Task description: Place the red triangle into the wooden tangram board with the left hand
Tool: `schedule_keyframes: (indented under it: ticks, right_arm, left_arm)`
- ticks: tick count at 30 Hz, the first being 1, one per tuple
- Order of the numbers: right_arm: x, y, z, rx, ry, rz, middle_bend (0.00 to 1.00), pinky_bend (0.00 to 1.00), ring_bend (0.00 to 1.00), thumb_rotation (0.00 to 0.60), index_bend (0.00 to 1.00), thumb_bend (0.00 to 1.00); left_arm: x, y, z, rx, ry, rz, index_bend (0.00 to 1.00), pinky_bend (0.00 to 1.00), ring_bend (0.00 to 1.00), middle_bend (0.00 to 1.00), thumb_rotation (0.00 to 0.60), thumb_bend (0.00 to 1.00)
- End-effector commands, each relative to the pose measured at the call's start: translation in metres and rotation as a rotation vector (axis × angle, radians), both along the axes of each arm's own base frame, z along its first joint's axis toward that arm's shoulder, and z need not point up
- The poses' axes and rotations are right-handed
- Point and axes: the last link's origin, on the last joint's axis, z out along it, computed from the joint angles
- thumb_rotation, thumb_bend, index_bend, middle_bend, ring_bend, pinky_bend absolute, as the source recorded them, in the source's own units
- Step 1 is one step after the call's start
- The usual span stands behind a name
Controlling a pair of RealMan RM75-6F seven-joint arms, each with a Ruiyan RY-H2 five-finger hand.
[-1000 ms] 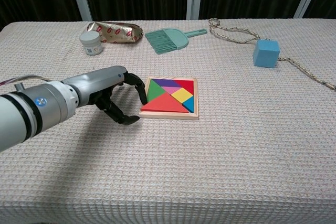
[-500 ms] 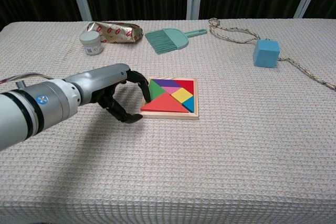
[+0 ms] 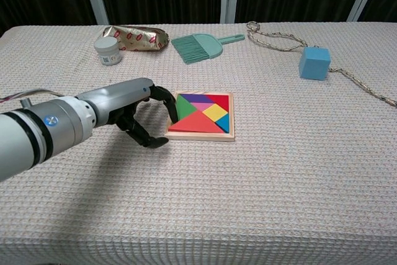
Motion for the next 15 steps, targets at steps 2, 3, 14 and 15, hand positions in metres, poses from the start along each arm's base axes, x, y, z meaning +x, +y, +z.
schedule_keyframes:
  ticks: [2, 3, 14, 15]
  right_arm:
    - [-0.001, 0.0, 0.0, -0.001, -0.001, -0.002, 0.0, 0.0, 0.0, 0.6, 0.0, 0.26]
    - [-0.001, 0.0, 0.0, -0.001, -0.001, -0.003, 0.0, 0.0, 0.0, 0.6, 0.0, 0.26]
    - [-0.001, 0.0, 0.001, -0.003, -0.001, 0.0, 0.0, 0.0, 0.0, 0.6, 0.0, 0.26]
    - [0.0, 0.0, 0.001, -0.003, -0.001, 0.001, 0.0, 0.0, 0.0, 0.6, 0.0, 0.26]
  left_arm:
    - [0.002, -0.001, -0.001, -0.002, -0.002, -0.006, 0.37, 0.09, 0.0, 0.11, 0.6, 0.3]
    - [0.003, -0.001, -0.002, -0.002, -0.004, -0.007, 0.37, 0.09, 0.0, 0.11, 0.6, 0.3]
    - [0.0, 0.003, 0.007, 0.03, -0.009, 0.003, 0.36, 0.09, 0.0, 0.11, 0.6, 0.31]
    - [-0.002, 0.005, 0.012, 0.051, -0.007, 0.003, 0.36, 0.09, 0.0, 0.11, 0.6, 0.31]
